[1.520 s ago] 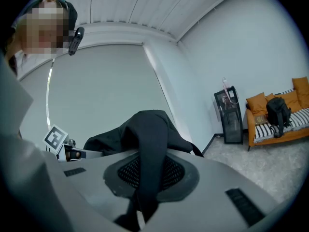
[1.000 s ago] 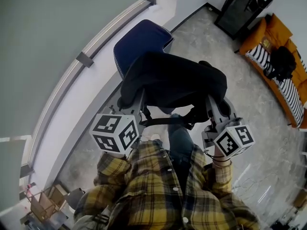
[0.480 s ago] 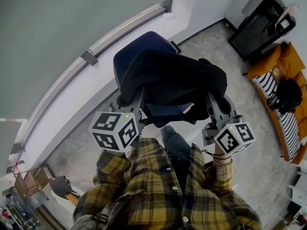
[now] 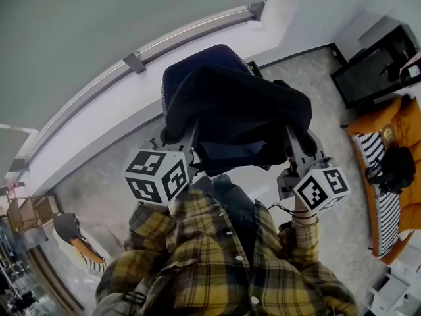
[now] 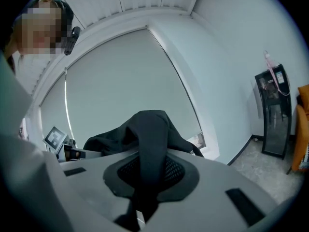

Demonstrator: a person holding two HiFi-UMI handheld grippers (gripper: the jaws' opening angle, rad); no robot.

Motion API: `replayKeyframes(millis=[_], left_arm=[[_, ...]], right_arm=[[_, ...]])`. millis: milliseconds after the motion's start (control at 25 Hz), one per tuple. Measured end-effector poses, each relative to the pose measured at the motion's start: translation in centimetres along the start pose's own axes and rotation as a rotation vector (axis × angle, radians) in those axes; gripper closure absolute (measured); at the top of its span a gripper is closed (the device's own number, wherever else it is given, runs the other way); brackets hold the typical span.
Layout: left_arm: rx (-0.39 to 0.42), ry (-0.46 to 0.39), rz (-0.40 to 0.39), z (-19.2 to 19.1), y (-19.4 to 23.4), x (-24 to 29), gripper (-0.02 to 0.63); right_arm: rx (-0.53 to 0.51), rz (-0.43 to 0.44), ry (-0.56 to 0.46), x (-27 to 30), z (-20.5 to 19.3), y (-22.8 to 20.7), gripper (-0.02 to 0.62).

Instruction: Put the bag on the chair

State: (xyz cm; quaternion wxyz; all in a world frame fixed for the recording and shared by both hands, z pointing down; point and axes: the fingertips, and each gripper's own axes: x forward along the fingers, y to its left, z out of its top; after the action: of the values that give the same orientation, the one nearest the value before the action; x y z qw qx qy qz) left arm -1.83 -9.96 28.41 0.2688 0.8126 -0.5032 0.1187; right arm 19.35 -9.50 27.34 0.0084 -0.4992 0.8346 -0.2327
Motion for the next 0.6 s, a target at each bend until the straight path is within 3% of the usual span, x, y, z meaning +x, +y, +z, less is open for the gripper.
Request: replayKeyframes(millis=[600], left_arm=[[-0.032, 0.027, -0.003, -1.1, 2.4, 0.5, 0.569]], right_arm=[[0.012, -0.023, 0.039, 2.6, -1.5, 0.1, 0.535]])
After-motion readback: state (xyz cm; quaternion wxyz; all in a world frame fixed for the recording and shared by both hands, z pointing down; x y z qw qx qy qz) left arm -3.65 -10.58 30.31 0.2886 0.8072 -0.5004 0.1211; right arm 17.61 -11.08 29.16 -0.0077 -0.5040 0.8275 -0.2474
